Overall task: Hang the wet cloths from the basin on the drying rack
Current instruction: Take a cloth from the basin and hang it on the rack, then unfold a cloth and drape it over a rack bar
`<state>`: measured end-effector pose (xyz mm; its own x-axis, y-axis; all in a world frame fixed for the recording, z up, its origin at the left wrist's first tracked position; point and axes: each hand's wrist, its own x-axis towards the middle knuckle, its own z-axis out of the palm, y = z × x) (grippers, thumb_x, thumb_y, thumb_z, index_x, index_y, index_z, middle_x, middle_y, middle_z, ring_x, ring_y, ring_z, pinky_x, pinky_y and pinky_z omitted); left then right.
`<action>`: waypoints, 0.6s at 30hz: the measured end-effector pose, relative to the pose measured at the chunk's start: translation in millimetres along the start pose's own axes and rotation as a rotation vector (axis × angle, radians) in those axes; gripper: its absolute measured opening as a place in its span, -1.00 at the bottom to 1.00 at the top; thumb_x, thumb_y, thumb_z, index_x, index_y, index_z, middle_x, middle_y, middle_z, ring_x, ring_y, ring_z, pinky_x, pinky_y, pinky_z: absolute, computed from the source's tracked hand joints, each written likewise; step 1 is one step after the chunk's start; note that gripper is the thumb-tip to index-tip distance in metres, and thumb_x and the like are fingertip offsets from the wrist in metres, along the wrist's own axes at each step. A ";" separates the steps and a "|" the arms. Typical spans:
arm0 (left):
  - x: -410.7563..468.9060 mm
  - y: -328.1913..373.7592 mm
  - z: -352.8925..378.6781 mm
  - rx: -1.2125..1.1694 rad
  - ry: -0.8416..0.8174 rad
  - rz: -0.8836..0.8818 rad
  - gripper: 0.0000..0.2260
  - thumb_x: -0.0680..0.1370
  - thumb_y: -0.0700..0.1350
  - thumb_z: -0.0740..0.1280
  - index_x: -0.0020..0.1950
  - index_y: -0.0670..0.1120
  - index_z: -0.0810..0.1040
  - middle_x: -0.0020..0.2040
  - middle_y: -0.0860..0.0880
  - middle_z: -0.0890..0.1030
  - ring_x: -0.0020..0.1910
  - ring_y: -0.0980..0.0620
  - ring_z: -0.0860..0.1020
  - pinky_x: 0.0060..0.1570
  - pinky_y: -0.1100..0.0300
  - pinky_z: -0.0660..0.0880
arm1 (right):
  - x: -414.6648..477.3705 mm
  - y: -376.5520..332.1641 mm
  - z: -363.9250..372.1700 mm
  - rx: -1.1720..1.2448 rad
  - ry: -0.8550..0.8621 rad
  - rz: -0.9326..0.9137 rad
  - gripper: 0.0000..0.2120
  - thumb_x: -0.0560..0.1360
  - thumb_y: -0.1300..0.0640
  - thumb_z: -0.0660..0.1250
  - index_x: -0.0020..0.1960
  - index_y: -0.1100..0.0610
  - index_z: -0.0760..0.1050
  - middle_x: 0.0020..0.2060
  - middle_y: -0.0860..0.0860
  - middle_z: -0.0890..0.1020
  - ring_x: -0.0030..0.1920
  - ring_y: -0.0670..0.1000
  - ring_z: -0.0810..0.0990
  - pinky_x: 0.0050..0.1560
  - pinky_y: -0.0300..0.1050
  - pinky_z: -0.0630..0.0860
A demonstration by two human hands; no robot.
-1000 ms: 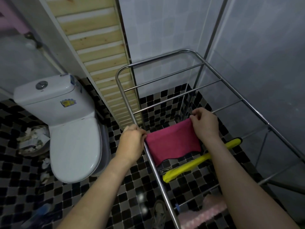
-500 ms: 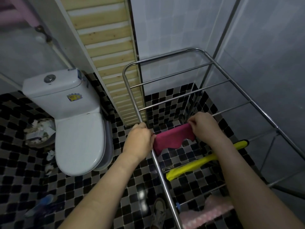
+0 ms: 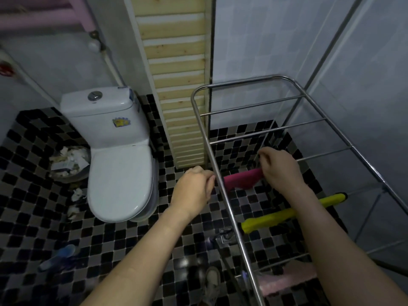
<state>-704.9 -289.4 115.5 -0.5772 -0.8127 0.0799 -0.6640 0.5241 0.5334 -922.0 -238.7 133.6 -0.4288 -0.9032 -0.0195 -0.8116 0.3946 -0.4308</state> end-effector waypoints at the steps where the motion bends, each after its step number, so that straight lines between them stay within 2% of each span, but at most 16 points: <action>1: -5.7 -3.0 -5.1 -0.025 0.020 -0.007 -0.79 0.63 -0.09 0.22 0.15 -0.06 0.62 -0.07 -0.01 0.59 -0.04 0.02 0.53 0.00 0.12 0.50 | -3.5 -10.8 -1.3 0.050 0.005 -0.024 -0.74 0.61 0.15 0.15 0.19 0.14 0.56 -0.10 0.08 0.67 -0.06 0.10 0.57 -0.08 0.03 0.52; 3: -24.7 -13.8 -20.4 -0.066 0.060 -0.015 -0.81 0.61 -0.16 0.24 0.11 -0.10 0.63 -0.05 -0.05 0.63 -0.05 0.00 0.57 0.00 0.05 0.53 | -15.1 -41.7 -1.1 0.111 -0.016 -0.096 -0.76 0.60 0.15 0.18 0.14 0.15 0.59 -0.17 0.06 0.68 -0.15 0.08 0.61 -0.08 0.06 0.56; 5: -41.7 -21.1 -33.5 -0.098 0.096 -0.005 -0.80 0.58 -0.25 0.26 0.12 -0.12 0.62 -0.03 -0.06 0.63 -0.04 0.00 0.57 0.01 0.08 0.53 | -25.7 -69.1 -3.0 0.138 -0.028 -0.166 -0.78 0.60 0.15 0.18 0.07 0.13 0.60 -0.23 0.04 0.66 -0.24 0.03 0.60 -0.16 0.03 0.56; 8: -82.0 -38.6 -61.9 -0.122 0.176 -0.042 -0.74 0.53 -0.34 0.26 0.11 -0.09 0.62 -0.02 -0.04 0.60 -0.02 0.02 0.54 0.04 0.18 0.50 | -49.5 -117.5 3.6 0.157 -0.072 -0.257 -0.80 0.61 0.12 0.18 0.08 0.07 0.59 -0.21 -0.04 0.64 -0.29 -0.10 0.56 -0.29 -0.17 0.46; 10: -109.9 -50.2 -81.5 -0.114 0.243 -0.069 -0.74 0.52 -0.34 0.26 0.08 -0.09 0.62 -0.02 -0.04 0.59 -0.01 0.04 0.53 0.05 0.21 0.48 | -68.3 -150.5 9.3 0.159 -0.085 -0.310 -0.77 0.61 0.11 0.19 0.15 0.06 0.59 -0.12 -0.06 0.65 -0.15 -0.06 0.62 -0.16 -0.22 0.46; 12: -155.5 -72.1 -106.7 -0.088 0.329 -0.118 -0.74 0.49 -0.34 0.24 0.04 -0.10 0.63 -0.04 -0.02 0.58 -0.02 0.05 0.52 0.04 0.25 0.45 | -101.0 -197.3 25.1 0.135 -0.107 -0.410 -0.75 0.60 0.10 0.20 0.18 0.06 0.59 -0.01 -0.03 0.68 0.01 -0.01 0.62 0.02 -0.15 0.51; 14: -179.1 -82.0 -118.6 -0.093 0.365 -0.137 -0.75 0.45 -0.36 0.24 -0.06 -0.10 0.63 -0.10 0.01 0.57 -0.07 0.05 0.52 -0.01 0.28 0.41 | -117.6 -222.6 31.7 0.135 -0.127 -0.446 -0.75 0.59 0.10 0.21 0.19 0.07 0.59 0.06 0.00 0.68 0.09 0.03 0.61 0.14 -0.04 0.52; 16: -226.8 -101.4 -140.8 -0.092 0.393 -0.210 -0.78 0.40 -0.35 0.23 -0.18 -0.09 0.60 -0.17 0.06 0.53 -0.12 0.05 0.51 -0.07 0.31 0.38 | -146.5 -261.3 53.0 0.103 -0.183 -0.540 -0.76 0.58 0.10 0.23 0.18 0.04 0.59 0.06 -0.01 0.68 0.08 0.03 0.62 0.12 -0.01 0.53; 18: -259.1 -118.0 -154.5 -0.070 0.425 -0.285 -0.79 0.37 -0.35 0.23 -0.22 -0.09 0.59 -0.18 0.07 0.52 -0.11 0.04 0.50 -0.08 0.25 0.39 | -168.5 -290.2 65.2 0.094 -0.253 -0.597 -0.77 0.57 0.08 0.24 0.17 0.00 0.58 0.03 -0.07 0.68 0.05 -0.01 0.61 0.08 -0.06 0.53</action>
<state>-403.6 -180.1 161.9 -0.1244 -0.9599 0.2511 -0.7250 0.2607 0.6375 -588.3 -212.0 203.0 0.2010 -0.9787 0.0408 -0.8380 -0.1933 -0.5103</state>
